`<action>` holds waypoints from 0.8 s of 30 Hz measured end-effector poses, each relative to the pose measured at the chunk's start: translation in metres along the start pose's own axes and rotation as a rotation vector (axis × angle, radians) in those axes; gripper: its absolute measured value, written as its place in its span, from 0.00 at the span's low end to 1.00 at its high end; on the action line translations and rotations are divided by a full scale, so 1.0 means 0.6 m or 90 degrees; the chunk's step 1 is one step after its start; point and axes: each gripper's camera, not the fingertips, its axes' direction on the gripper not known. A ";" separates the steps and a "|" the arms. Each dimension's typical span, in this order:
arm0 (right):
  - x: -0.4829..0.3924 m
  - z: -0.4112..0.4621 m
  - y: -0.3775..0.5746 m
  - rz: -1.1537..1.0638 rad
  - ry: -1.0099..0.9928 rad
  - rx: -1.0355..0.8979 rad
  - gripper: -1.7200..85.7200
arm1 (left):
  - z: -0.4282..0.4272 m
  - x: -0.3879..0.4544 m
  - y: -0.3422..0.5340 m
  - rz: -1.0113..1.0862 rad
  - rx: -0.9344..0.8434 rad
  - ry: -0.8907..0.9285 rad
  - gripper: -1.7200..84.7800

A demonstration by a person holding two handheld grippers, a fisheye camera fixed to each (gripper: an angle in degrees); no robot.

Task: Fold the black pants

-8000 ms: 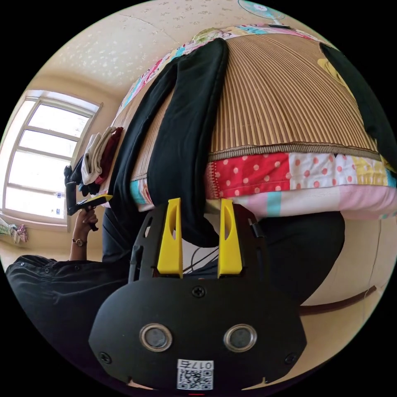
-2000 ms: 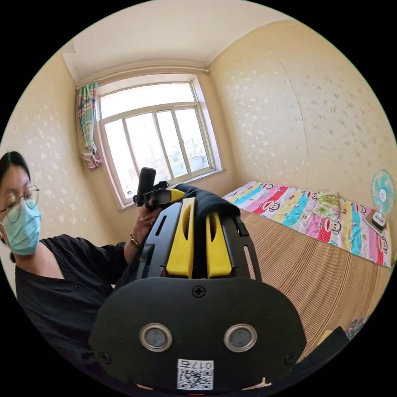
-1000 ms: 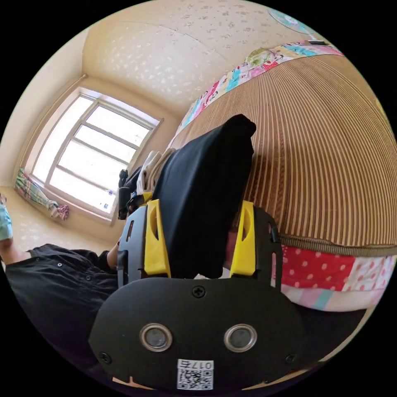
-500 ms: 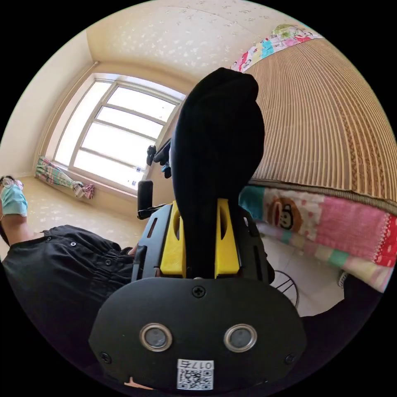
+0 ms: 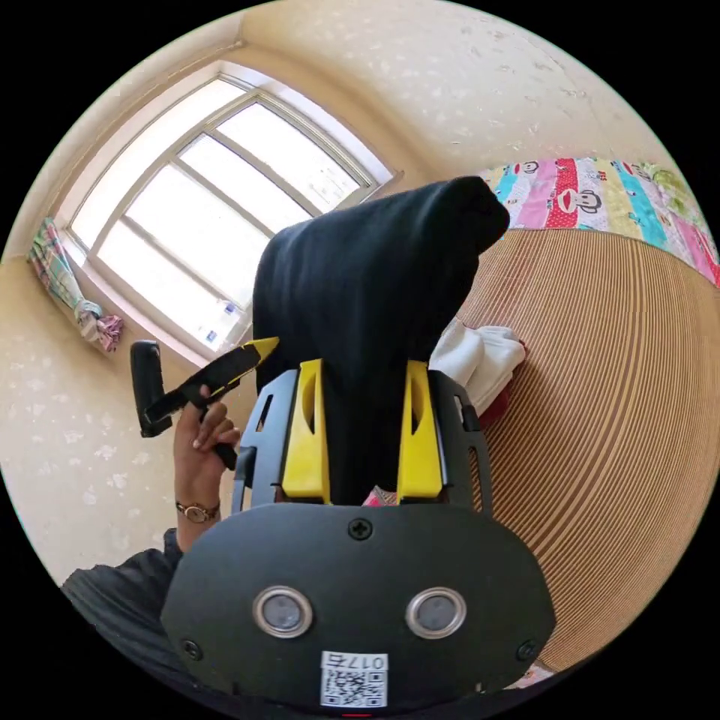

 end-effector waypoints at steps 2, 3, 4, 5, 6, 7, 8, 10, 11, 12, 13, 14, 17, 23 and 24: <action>-0.011 0.055 -0.005 -0.017 0.110 -0.035 0.15 | 0.037 -0.013 0.009 0.003 -0.035 -0.004 0.18; -0.016 0.061 0.001 -0.026 0.116 -0.038 0.14 | 0.052 -0.008 0.031 0.037 -0.027 -0.004 0.17; -0.026 0.067 0.023 -0.059 0.111 -0.034 0.14 | 0.057 -0.001 0.045 0.066 -0.006 -0.010 0.16; -0.035 0.071 0.055 -0.089 0.105 -0.034 0.14 | 0.071 0.015 0.078 0.117 0.026 -0.029 0.16; -0.037 0.072 0.074 -0.101 0.100 -0.036 0.13 | 0.088 0.025 0.104 0.123 0.021 -0.060 0.15; -0.038 0.071 0.118 -0.118 0.094 -0.039 0.14 | 0.094 0.029 0.115 0.117 0.016 -0.080 0.15; -0.033 0.064 0.166 -0.121 0.092 -0.042 0.13 | 0.096 0.034 0.136 0.104 0.022 -0.116 0.15; -0.015 0.042 0.246 -0.117 0.088 -0.044 0.13 | 0.074 0.036 0.170 0.070 0.078 -0.137 0.15; 0.004 0.021 0.304 -0.107 0.100 -0.048 0.12 | 0.051 0.033 0.194 0.044 0.115 -0.122 0.14; 0.015 0.010 0.332 -0.098 0.119 -0.052 0.12 | 0.027 0.028 0.221 0.018 0.146 -0.097 0.14; 0.039 -0.018 0.389 -0.071 0.191 -0.057 0.10 | 0.014 0.026 0.237 0.006 0.163 -0.079 0.14; 0.067 -0.052 0.446 -0.022 0.308 -0.049 0.08 | -0.011 0.021 0.275 -0.013 0.202 -0.038 0.14; 0.132 -0.175 0.578 0.081 0.555 -0.018 0.06 | -0.043 0.022 0.387 -0.052 0.279 0.081 0.13; 0.210 -0.483 0.766 0.392 0.753 0.107 0.05 | 0.086 0.155 0.475 0.101 -0.017 0.433 0.02; 0.212 -0.510 0.778 0.409 0.761 0.135 0.05 | 0.105 0.204 0.477 0.174 -0.082 0.442 0.02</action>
